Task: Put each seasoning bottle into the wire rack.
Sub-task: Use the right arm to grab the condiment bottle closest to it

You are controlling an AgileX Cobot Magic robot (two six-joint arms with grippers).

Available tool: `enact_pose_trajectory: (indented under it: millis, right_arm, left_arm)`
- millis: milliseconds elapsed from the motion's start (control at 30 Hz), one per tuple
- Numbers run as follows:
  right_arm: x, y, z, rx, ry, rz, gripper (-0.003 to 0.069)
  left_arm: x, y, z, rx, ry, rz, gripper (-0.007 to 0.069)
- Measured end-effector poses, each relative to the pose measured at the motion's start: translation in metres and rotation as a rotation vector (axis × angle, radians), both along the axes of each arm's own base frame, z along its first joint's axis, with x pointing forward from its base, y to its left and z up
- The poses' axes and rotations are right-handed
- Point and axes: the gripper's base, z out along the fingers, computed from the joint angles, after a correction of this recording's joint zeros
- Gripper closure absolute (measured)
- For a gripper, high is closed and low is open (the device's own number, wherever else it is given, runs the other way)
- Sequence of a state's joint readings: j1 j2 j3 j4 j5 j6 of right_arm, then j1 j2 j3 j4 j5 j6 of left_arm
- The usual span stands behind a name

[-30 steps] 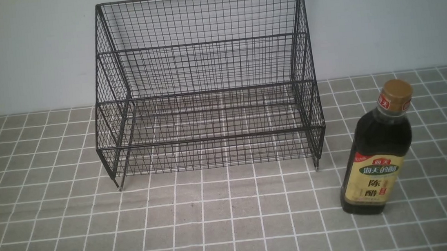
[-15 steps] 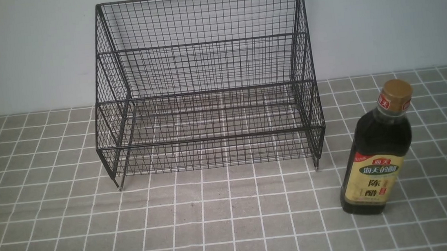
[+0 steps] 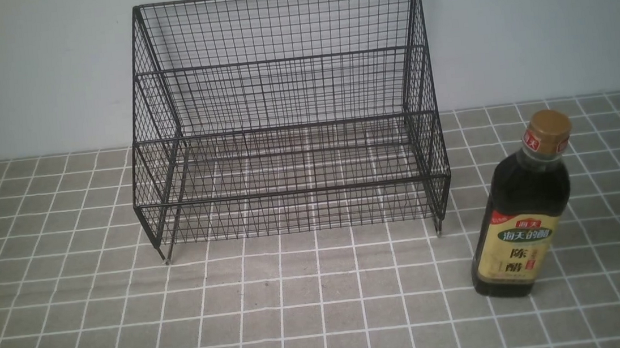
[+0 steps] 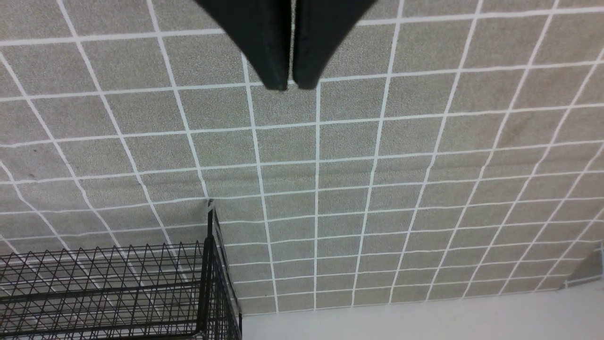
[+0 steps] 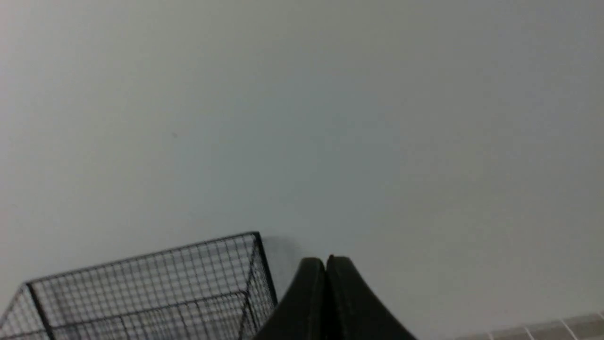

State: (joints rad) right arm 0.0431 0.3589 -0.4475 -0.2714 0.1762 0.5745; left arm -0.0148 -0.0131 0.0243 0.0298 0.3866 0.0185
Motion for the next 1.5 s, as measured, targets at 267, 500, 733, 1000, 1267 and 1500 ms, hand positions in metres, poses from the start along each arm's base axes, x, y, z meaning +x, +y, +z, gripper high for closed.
enact_pose_trajectory:
  millis: [267, 500, 733, 1000, 1267, 1500]
  right_arm:
    - [0.07, 0.028, 0.02, -0.166, 0.521, 0.15, 0.0659]
    - [0.098, 0.065, 0.025, -0.306, 0.645, 0.399, 0.0592]
    - [0.124, 0.075, 0.016, -0.376, 0.611, 0.422, 0.0305]
    - [0.164, 0.087, -0.015, -0.405, 0.658, 0.413, 0.0024]
    - [0.177, 0.091, -0.035, -0.4, 0.739, 0.408, 0.0197]
    - [0.17, 0.087, -0.028, -0.433, 0.723, 0.404, 0.0342]
  left_arm:
    - [0.0, 0.0, 0.0, 0.0, 0.0, 0.0, 0.0631]
    - [0.0, 0.0, 0.0, 0.0, 0.0, 0.0, 0.0631]
    - [0.0, 0.0, 0.0, 0.0, 0.0, 0.0, 0.0631]
    - [0.0, 0.0, 0.0, 0.0, 0.0, 0.0, 0.0631]
    - [0.0, 0.0, 0.0, 0.0, 0.0, 0.0, 0.0631]
    - [0.0, 0.0, 0.0, 0.0, 0.0, 0.0, 0.0631]
